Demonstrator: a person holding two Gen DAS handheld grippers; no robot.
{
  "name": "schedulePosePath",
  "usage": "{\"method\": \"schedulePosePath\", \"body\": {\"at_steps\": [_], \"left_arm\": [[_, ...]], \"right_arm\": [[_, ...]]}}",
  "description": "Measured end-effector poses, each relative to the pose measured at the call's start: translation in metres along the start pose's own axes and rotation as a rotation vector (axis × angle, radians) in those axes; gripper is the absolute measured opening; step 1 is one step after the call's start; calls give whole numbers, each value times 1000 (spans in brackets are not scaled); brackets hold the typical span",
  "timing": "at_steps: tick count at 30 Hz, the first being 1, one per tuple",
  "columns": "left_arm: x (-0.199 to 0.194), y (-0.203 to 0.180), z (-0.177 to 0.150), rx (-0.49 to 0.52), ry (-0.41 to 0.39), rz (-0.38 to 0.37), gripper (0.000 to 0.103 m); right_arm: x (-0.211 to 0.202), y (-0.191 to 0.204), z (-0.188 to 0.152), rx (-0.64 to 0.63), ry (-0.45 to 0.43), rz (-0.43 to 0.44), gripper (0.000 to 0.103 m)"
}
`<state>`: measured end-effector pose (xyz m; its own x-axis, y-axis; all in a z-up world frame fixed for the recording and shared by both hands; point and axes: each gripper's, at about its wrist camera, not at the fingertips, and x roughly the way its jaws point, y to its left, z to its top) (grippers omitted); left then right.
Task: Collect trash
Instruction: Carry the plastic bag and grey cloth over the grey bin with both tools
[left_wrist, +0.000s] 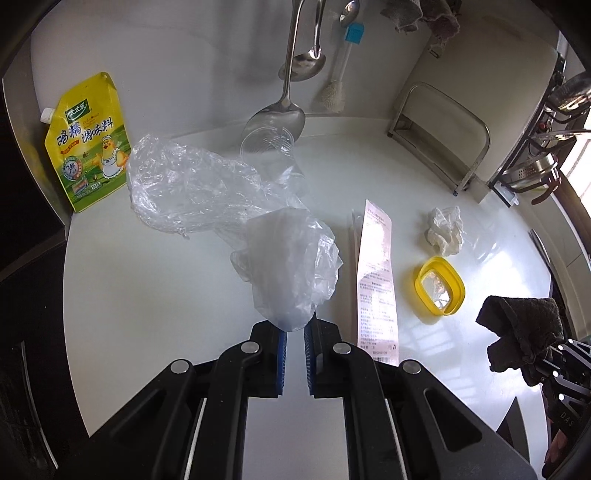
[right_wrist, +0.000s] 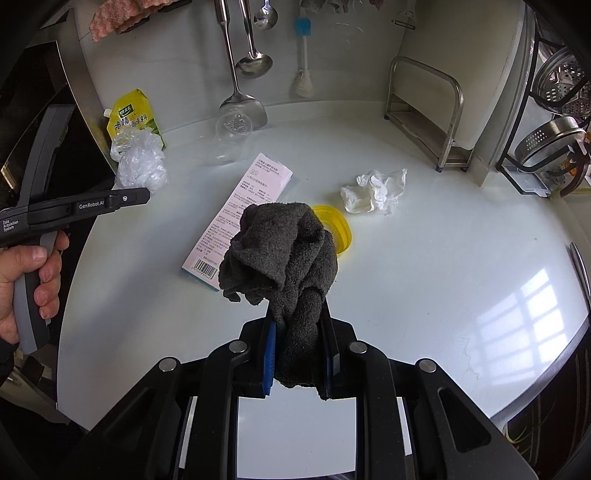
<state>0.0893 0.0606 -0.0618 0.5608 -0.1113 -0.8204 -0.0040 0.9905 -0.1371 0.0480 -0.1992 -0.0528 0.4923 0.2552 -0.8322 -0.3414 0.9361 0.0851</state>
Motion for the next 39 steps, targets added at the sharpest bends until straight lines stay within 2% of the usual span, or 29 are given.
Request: {"method": "schedulePosePath", "body": {"at_steps": [12, 22, 39], "left_arm": [[-46, -38, -41, 14, -2, 20, 9], [-76, -69, -80, 34, 4, 19, 9], [-93, -136, -142, 129, 58, -57, 9]], "right_arm": [[-29, 0, -30, -9, -3, 66, 19], [-60, -5, -64, -26, -8, 80, 19], [-89, -11, -136, -6, 27, 82, 19]]}}
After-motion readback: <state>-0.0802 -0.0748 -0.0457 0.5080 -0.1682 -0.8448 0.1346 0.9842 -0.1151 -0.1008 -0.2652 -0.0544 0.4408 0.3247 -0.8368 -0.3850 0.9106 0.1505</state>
